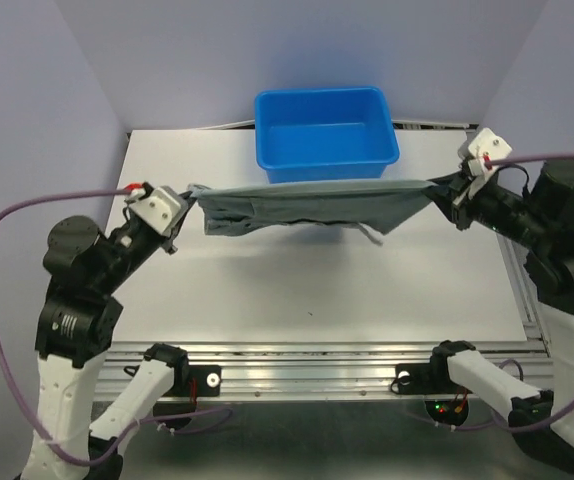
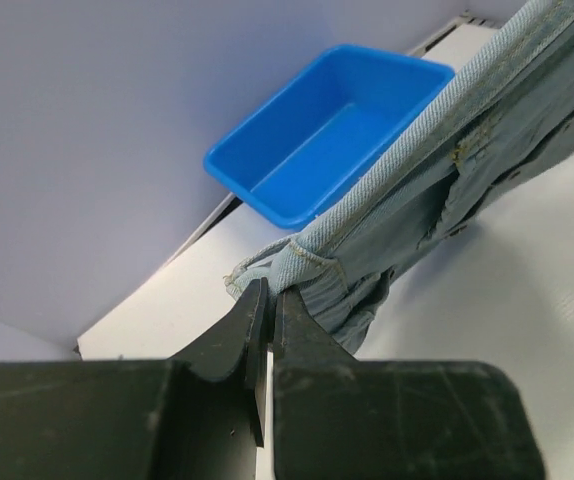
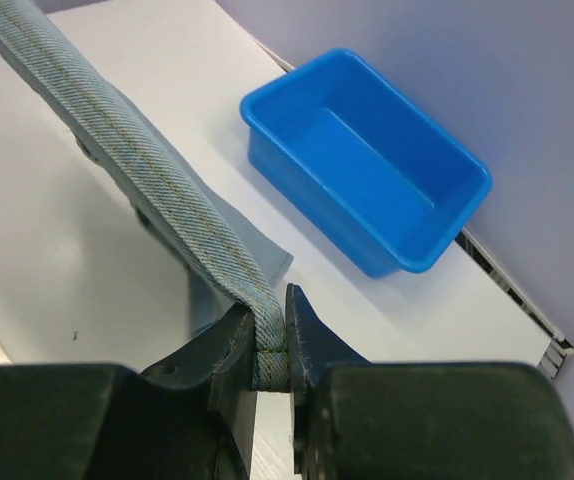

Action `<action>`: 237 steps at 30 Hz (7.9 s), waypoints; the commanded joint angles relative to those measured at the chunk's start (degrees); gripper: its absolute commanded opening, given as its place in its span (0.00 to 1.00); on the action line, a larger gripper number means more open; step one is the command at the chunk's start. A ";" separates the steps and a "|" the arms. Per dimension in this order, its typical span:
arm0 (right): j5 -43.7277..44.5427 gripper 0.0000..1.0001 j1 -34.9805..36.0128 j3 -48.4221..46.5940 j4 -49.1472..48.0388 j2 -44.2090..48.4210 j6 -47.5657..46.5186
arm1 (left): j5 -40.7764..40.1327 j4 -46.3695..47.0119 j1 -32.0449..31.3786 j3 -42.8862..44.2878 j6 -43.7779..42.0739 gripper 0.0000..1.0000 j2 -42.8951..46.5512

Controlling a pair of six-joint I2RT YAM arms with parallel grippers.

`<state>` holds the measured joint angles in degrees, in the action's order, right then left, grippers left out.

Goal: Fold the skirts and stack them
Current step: Flatten the skirt out, then fold the skirt

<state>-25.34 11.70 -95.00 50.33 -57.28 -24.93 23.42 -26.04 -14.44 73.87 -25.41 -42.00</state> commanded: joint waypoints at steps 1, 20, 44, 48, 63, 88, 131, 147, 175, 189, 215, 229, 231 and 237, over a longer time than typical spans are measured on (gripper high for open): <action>-0.05 0.01 -0.98 -4.92 7.94 3.92 -1.00 | 0.66 -3.48 0.99 0.66 -0.08 0.00 6.83; 12.42 0.01 -0.98 25.73 -15.50 -8.34 -0.91 | -2.66 2.55 0.64 -9.88 2.20 0.00 -15.81; 29.73 0.61 -1.51 35.68 -5.94 -27.54 -8.03 | -7.43 -3.40 0.99 -10.49 -0.88 0.59 -30.95; 28.17 0.65 -1.51 29.54 -8.49 -26.39 -7.16 | -1.99 -6.64 0.99 -8.04 3.25 0.50 -38.05; 16.99 0.40 -0.37 26.18 -13.50 -40.88 -7.23 | 4.72 -2.70 0.81 -9.36 15.30 0.31 -58.36; 4.39 0.39 22.40 27.59 -5.64 -26.56 -1.71 | -1.26 -4.98 3.36 0.34 12.66 0.39 -51.88; 20.60 0.41 10.71 10.18 -14.39 -53.32 -1.26 | 11.41 -12.54 -23.36 -6.91 3.61 0.32 -49.86; 15.06 0.42 11.24 24.50 -6.46 -45.28 6.73 | -20.25 -7.09 -12.90 -1.53 -11.14 0.29 -59.25; 17.53 0.41 11.24 24.75 -10.33 -51.40 -8.11 | 0.39 -22.30 -34.78 -12.78 -10.36 0.19 -48.01; 19.80 0.43 12.29 21.89 -11.04 -50.54 -4.87 | -13.30 -12.65 -20.57 -5.23 -9.92 0.24 -50.45; 14.28 0.44 15.19 28.81 -8.77 -47.94 -12.16 | -3.12 -14.82 -35.22 -25.88 -15.37 0.22 -40.45; 14.53 0.73 14.93 17.77 -6.64 -40.01 -10.23 | 4.79 -23.09 -9.13 5.57 -18.80 0.60 -44.21; 15.23 0.77 13.26 13.02 -6.73 -43.17 -10.58 | 5.15 -22.39 -5.00 9.62 -18.80 0.68 -48.08; 16.47 0.74 6.76 1.85 -9.10 -50.20 -16.71 | 4.53 -17.29 1.24 13.76 -15.81 0.70 -55.29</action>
<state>-10.50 21.89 -87.99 42.81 -103.13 -37.23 26.74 -43.88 -15.35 85.38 -42.87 -94.37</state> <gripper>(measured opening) 0.773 0.705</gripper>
